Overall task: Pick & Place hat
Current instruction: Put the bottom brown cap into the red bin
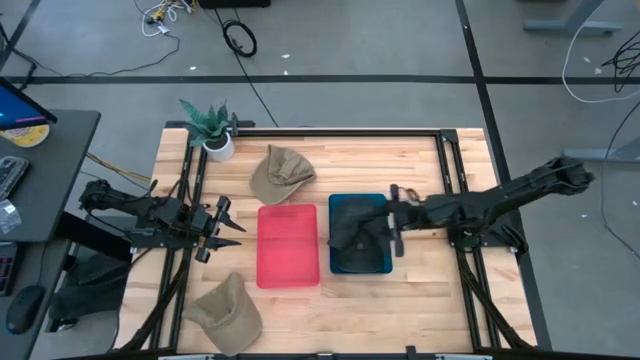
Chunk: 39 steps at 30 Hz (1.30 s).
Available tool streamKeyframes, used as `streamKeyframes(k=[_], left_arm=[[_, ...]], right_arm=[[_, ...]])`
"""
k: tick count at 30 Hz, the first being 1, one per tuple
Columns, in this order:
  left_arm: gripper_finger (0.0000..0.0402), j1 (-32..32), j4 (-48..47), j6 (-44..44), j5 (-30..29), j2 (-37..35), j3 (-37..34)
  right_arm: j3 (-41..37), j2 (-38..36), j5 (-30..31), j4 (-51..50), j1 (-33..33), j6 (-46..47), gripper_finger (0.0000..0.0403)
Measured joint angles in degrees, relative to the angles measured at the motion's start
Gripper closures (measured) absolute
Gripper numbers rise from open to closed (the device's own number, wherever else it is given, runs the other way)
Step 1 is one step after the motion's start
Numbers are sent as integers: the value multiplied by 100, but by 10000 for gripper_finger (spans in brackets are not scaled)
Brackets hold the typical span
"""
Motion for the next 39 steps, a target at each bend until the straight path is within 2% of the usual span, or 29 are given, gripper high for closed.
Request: streamKeyframes(k=[2, 6, 9, 12, 16, 22, 28, 39], left_arm=[[232, 0, 2, 0, 1, 0, 0], [232, 1, 1, 0, 1, 0, 0], [232, 1, 1, 0, 1, 0, 0], [232, 0, 0, -2, 1, 0, 0], [232, 0, 2, -2, 1, 0, 0], [232, 0, 0, 0, 1, 0, 0], [232, 1, 1, -1, 1, 0, 0], [232, 0, 2, -2, 1, 0, 0]], right_arm=[[-308, -388, -83, 281, 0, -90, 247], [-729, -1082, -144, 235, 0, -137, 247], [-924, -1504, -153, 240, 0, -149, 247], [-1029, -1828, -419, 241, -2, -310, 247], [-1173, -2200, -742, 240, -55, -482, 247], [-1416, -2629, -804, 229, -430, -482, 247], [-1511, -2923, -1360, 176, -838, -430, 247], [-1519, -3832, -1458, -533, -981, -328, 247]])
